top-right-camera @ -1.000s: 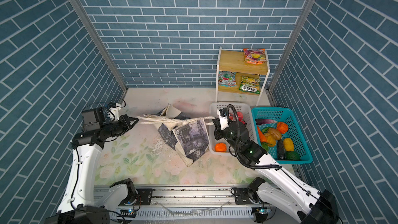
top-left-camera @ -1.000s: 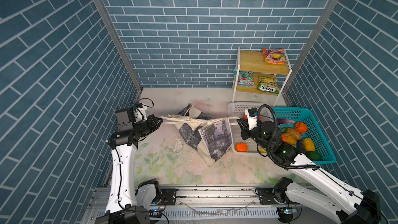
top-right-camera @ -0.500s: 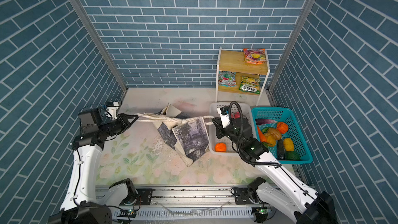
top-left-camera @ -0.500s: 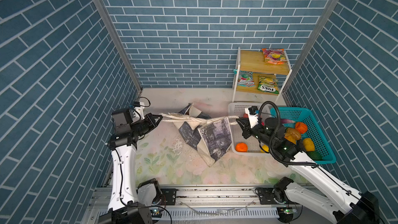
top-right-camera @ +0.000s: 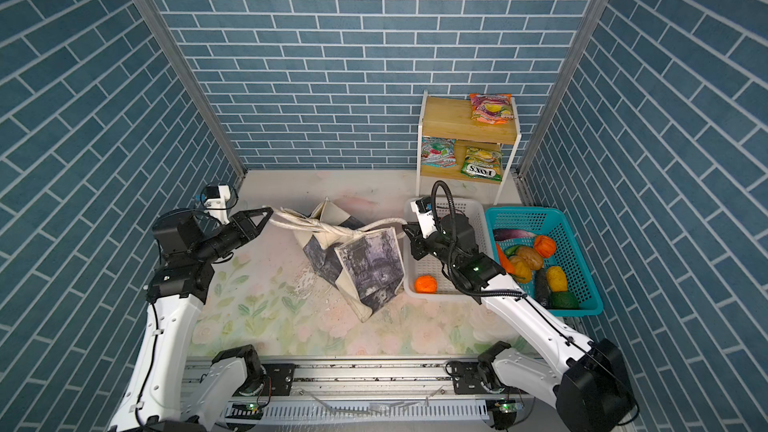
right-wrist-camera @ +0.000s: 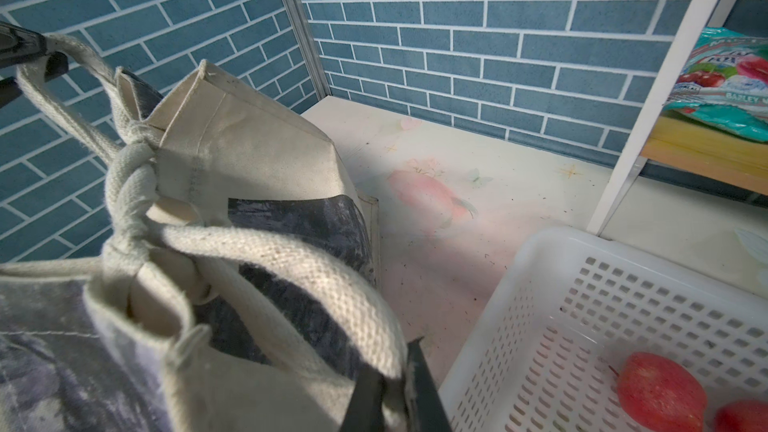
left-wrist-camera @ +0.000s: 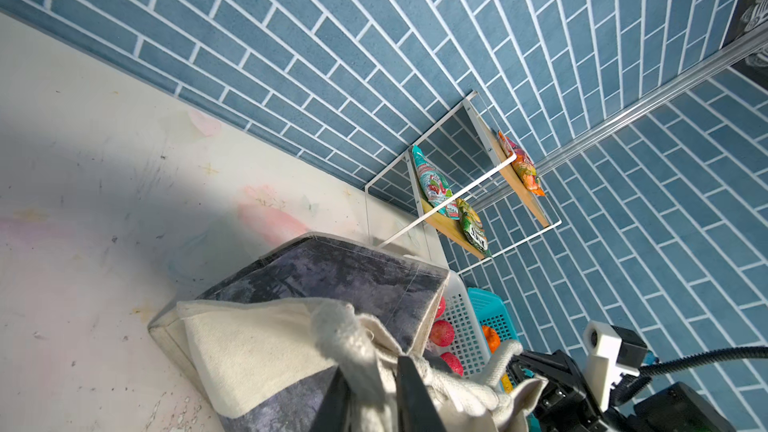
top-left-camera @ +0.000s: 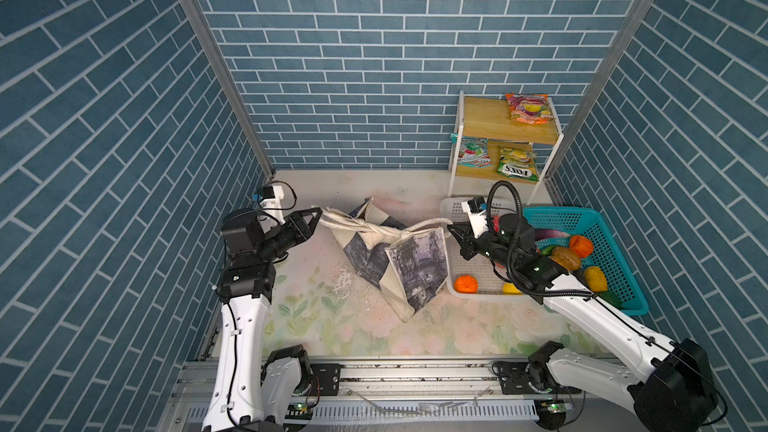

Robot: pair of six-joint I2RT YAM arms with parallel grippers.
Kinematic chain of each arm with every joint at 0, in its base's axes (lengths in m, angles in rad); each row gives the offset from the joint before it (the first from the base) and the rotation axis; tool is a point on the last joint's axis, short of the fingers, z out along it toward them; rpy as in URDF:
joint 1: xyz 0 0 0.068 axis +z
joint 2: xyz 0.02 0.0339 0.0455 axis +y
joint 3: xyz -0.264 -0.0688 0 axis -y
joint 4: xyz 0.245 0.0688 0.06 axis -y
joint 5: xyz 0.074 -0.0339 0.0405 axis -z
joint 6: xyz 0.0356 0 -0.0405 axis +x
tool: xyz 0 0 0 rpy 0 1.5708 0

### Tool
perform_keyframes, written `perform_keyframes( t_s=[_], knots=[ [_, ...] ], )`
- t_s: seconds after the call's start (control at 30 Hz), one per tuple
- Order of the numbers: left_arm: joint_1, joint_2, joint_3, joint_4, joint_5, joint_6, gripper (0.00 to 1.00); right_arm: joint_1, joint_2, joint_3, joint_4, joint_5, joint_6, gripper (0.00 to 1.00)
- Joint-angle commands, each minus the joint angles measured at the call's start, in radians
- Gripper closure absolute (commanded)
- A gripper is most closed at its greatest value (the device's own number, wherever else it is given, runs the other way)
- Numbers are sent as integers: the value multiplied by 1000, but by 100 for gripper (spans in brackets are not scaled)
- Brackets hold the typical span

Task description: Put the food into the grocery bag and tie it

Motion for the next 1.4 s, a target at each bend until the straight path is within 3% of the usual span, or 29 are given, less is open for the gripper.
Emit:
perform_keyframes(
  t_s=[0.0, 0.27, 0.43, 0.53, 0.73, 0.9, 1.0, 1.13, 1.27, 1.37],
  knots=[
    [-18, 4, -21, 87, 0, -40, 75, 5, 20, 43, 30, -36, -33, 82],
    [-58, 24, -20, 96, -10, -41, 63, 5, 75, 76, 49, -47, -28, 62],
    [-77, 38, -25, 110, -19, -46, 75, 5, 109, 95, 57, -30, -33, 62],
    [-84, 46, -24, 130, -17, -56, 85, 5, 125, 105, 58, -4, -44, 70],
    [-84, 62, 18, 122, -35, -47, 98, 3, 120, 97, 100, 104, -43, 100],
    [-84, 88, 128, -55, -178, 102, 100, -4, 78, 63, 138, 318, -20, 100],
    [-81, 110, 203, -183, -349, 203, 100, -11, 52, 51, 126, 455, -10, 100],
    [-31, 118, 233, -250, -533, 233, 100, -35, 9, 11, 109, 623, 34, 100],
    [67, 111, 221, -280, -606, 225, 100, -73, -42, -33, 68, 740, 91, 100],
    [125, 110, 217, -317, -630, 233, 100, -95, -67, -56, 46, 760, 115, 100]
  ],
)
